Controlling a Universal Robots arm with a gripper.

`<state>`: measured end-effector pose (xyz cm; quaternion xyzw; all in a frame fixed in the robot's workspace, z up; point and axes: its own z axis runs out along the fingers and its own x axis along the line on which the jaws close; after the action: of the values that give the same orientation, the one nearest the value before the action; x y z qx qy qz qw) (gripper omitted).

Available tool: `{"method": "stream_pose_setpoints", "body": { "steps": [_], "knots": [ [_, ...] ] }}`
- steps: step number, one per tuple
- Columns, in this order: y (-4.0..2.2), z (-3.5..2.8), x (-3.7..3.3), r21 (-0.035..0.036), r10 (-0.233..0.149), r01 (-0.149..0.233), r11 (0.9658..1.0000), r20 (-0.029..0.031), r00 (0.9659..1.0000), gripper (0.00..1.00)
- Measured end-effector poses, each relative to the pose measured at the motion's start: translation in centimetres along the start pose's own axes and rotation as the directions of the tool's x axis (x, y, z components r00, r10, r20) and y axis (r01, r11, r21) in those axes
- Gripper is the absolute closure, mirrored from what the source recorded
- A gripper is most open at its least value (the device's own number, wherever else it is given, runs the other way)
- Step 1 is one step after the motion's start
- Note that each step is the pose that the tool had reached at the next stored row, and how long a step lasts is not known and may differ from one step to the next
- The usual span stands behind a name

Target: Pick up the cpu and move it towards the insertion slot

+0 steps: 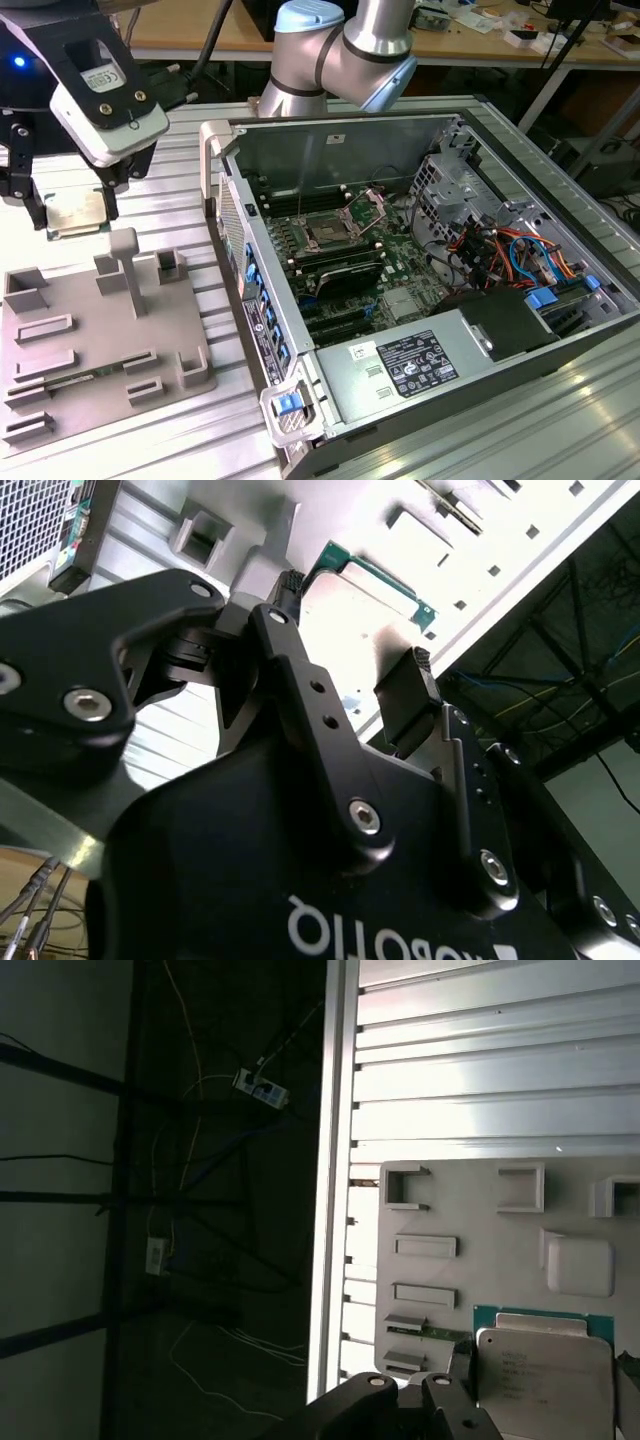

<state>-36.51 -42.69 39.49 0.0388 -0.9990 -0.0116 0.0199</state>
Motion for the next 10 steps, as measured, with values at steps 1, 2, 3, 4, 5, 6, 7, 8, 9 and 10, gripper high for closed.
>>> {"method": "stream_pose_setpoints", "body": {
  "steps": [1,2,3,4,5,6,7,8,9,10],
  "knots": [
    [0.0,0.0,0.0,0.0,0.0,0.0,1.0,-0.0001,1.0,0.45],
    [0.0,0.0,0.0,0.0,0.0,0.0,1.0,-0.0002,1.0,0.45],
    [-0.02,-0.01,-0.11,0.0,0.0,0.0,1.0,-0.0002,1.0,0.45],
    [-0.03,-0.02,-0.35,0.0,0.0,0.0,1.0,-0.0005,1.0,0.45],
    [-0.05,-0.03,-0.58,0.0,0.0,0.0,1.0,-0.0007,1.0,0.45],
    [-0.07,-0.04,-0.81,0.0,0.0,0.0,1.0,-0.001,1.0,0.45],
    [-0.08,-0.05,-1.04,0.0,0.0,0.0,1.0,-0.0012,1.0,0.45],
    [-0.1,-0.06,-1.31,0.0,0.0,0.0,1.0,-0.0016,1.0,0.45],
    [-0.13,-0.07,-1.69,-0.0001,0.0,0.0,1.0,-0.0017,1.0,0.45],
    [-0.16,-0.09,-2.1,-0.0001,0.0,0.0,1.0,-0.0019,1.0,0.45]
  ]
}}
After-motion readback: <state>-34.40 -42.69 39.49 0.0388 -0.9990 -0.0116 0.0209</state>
